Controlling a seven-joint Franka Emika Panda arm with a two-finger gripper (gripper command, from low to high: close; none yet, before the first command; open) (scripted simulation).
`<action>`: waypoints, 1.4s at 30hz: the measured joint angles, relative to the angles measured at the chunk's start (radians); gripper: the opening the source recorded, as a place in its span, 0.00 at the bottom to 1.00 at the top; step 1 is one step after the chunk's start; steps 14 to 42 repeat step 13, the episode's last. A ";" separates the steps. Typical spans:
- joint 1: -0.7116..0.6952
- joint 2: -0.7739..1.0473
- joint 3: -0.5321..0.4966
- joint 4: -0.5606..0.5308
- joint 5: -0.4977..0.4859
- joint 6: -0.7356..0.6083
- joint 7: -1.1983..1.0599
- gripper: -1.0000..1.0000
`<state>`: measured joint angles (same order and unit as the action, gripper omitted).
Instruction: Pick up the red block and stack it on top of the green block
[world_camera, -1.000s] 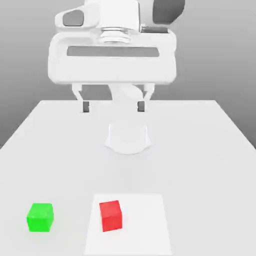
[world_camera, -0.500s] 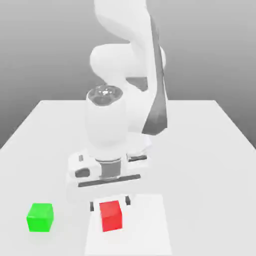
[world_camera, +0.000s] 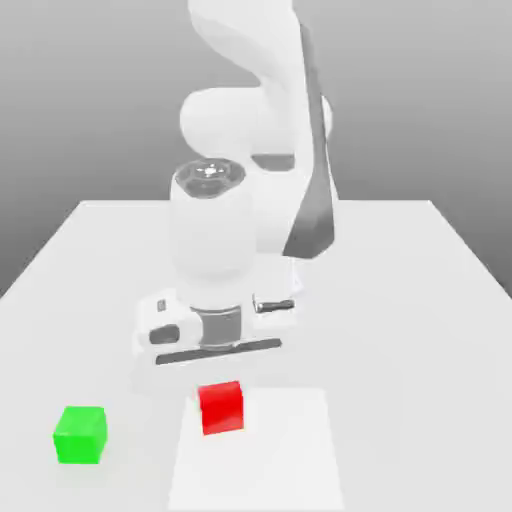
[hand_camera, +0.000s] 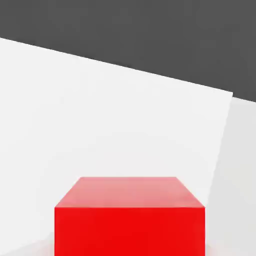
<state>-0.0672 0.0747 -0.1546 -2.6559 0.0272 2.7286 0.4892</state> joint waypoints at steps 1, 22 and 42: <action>-0.037 -0.002 -0.024 0.020 0.002 -0.023 0.032 0.00; -0.208 0.162 -0.061 0.127 0.109 0.029 0.109 1.00; -0.208 0.162 -0.061 0.127 0.109 0.029 0.109 1.00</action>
